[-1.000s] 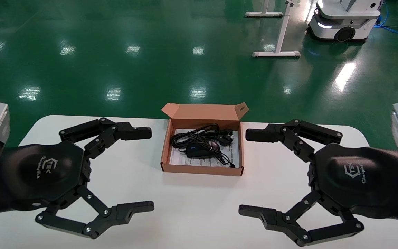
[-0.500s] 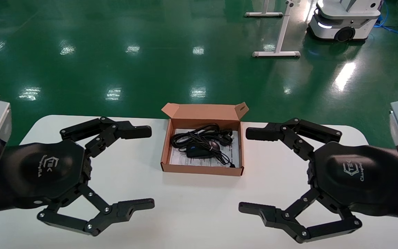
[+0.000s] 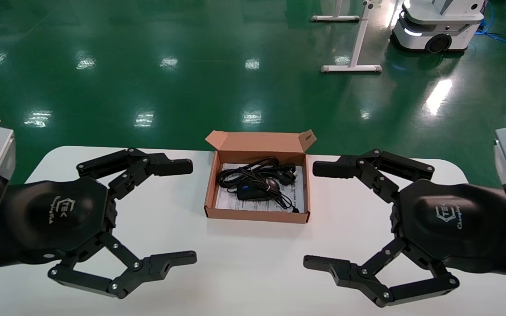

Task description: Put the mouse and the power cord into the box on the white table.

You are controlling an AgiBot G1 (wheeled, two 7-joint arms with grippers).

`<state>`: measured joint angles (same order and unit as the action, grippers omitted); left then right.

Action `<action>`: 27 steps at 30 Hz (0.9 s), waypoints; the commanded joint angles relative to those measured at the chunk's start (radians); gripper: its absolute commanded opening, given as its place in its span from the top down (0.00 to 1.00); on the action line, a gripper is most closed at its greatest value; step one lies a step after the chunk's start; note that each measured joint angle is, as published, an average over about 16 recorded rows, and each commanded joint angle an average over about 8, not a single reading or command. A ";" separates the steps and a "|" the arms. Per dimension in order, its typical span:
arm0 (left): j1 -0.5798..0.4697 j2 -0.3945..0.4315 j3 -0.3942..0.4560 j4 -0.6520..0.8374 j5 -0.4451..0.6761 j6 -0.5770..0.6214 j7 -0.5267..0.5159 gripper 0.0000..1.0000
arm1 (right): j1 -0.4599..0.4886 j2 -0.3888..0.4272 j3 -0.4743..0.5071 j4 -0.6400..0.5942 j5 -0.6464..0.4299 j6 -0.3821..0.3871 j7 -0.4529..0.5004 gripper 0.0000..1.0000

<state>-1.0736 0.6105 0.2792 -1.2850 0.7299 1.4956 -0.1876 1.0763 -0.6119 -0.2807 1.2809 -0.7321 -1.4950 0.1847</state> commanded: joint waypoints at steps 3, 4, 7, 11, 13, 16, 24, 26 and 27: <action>0.000 0.000 0.000 0.000 0.000 0.000 0.000 0.00 | 0.000 0.000 0.000 0.000 0.000 0.000 0.000 0.00; 0.000 0.000 0.000 0.000 0.000 0.000 0.000 0.00 | 0.000 0.000 0.000 0.000 0.000 0.000 0.000 0.00; 0.000 0.000 0.000 0.000 0.001 0.000 0.000 0.00 | 0.000 0.000 -0.001 -0.001 -0.001 0.000 0.000 0.00; -0.001 0.001 0.000 0.001 0.001 0.000 0.000 0.00 | 0.001 -0.001 -0.001 -0.001 -0.001 0.000 -0.001 0.00; -0.001 0.001 0.000 0.001 0.001 0.000 0.000 0.00 | 0.001 -0.001 -0.001 -0.001 -0.001 0.000 -0.001 0.00; -0.001 0.001 0.000 0.001 0.001 0.000 0.000 0.00 | 0.001 -0.001 -0.001 -0.001 -0.001 0.000 -0.001 0.00; -0.001 0.001 0.000 0.001 0.001 0.000 0.000 0.00 | 0.001 -0.001 -0.001 -0.001 -0.001 0.000 -0.001 0.00; -0.001 0.001 0.000 0.001 0.001 0.000 0.000 0.00 | 0.001 -0.001 -0.001 -0.001 -0.001 0.000 -0.001 0.00; -0.001 0.001 0.000 0.001 0.001 0.000 0.000 0.00 | 0.001 -0.001 -0.001 -0.001 -0.001 0.000 -0.001 0.00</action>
<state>-1.0743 0.6111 0.2796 -1.2837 0.7306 1.4952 -0.1874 1.0776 -0.6125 -0.2815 1.2795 -0.7333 -1.4951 0.1841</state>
